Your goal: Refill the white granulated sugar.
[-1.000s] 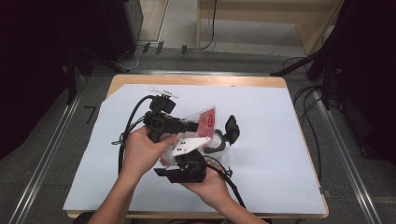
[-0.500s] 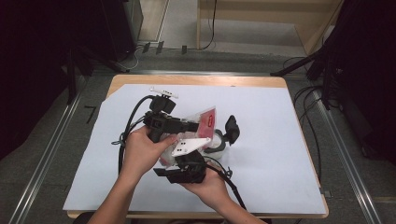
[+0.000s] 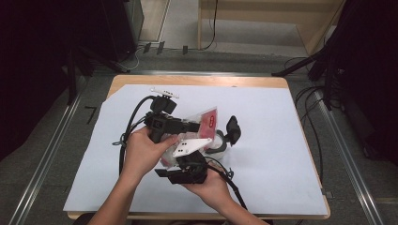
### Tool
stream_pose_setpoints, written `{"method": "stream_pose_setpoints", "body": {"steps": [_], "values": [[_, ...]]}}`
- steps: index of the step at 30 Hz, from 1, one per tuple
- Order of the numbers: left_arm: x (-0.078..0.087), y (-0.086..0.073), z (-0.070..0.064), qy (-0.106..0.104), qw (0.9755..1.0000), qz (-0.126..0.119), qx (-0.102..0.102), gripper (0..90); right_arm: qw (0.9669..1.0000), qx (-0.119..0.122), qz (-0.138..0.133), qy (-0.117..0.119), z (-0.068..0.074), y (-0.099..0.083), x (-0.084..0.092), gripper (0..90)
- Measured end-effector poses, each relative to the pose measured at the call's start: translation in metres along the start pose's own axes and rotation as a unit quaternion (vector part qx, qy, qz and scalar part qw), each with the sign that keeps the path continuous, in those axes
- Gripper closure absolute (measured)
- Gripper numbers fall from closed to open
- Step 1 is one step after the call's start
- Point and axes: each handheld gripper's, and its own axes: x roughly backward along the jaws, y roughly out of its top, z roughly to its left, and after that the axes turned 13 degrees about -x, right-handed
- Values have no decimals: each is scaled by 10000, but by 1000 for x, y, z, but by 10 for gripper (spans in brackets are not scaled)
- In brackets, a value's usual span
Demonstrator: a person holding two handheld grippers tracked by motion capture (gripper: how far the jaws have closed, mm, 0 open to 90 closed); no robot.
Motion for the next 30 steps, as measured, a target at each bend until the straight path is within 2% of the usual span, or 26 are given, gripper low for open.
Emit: {"method": "stream_pose_setpoints", "body": {"steps": [9,30], "values": [[0,0,0,-30,10000,-74,51,728,10000,-23,-1,0,-1,1,1,637],[0,0,-1,-24,10000,-80,52,726,10000,-54,-13,24,-1,1,1,637]]}}
